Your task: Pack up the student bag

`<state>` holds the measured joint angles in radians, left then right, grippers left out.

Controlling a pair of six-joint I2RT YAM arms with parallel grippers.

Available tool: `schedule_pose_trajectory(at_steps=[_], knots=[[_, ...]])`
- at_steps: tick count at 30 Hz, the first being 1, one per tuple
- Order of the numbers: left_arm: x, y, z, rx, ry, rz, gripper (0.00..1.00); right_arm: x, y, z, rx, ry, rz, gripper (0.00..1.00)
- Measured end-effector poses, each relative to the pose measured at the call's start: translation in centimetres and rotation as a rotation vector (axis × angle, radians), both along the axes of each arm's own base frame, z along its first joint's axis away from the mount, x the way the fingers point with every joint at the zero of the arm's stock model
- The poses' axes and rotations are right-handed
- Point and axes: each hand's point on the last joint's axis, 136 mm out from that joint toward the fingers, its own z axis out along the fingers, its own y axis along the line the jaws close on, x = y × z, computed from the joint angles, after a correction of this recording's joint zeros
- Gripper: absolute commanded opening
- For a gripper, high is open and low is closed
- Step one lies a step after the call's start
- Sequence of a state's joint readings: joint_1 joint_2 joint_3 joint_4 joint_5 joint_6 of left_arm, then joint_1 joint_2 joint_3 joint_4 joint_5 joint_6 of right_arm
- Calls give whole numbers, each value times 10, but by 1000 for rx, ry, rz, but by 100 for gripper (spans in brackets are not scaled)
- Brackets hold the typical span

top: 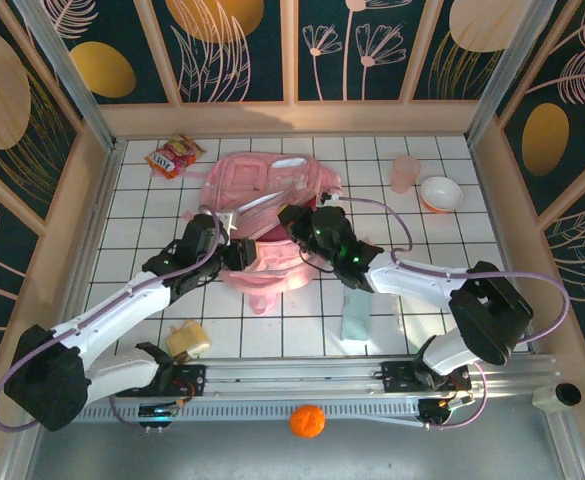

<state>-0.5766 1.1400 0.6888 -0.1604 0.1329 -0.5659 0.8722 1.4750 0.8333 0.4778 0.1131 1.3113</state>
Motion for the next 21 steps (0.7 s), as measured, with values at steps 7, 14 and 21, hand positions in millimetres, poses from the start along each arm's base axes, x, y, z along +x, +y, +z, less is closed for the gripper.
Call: schedule_pose_trajectory(at_steps=[7,14,21], knots=[[2,-2,-2,30,5,-9,11,0,0,-3,-28,4,5,0],[3,2,3,76,-14,-4,0,4,-2,-1,-60,6,34,0],[-4,13,-2,75,-6,40,0,10,-21,6,-71,10,90,0]])
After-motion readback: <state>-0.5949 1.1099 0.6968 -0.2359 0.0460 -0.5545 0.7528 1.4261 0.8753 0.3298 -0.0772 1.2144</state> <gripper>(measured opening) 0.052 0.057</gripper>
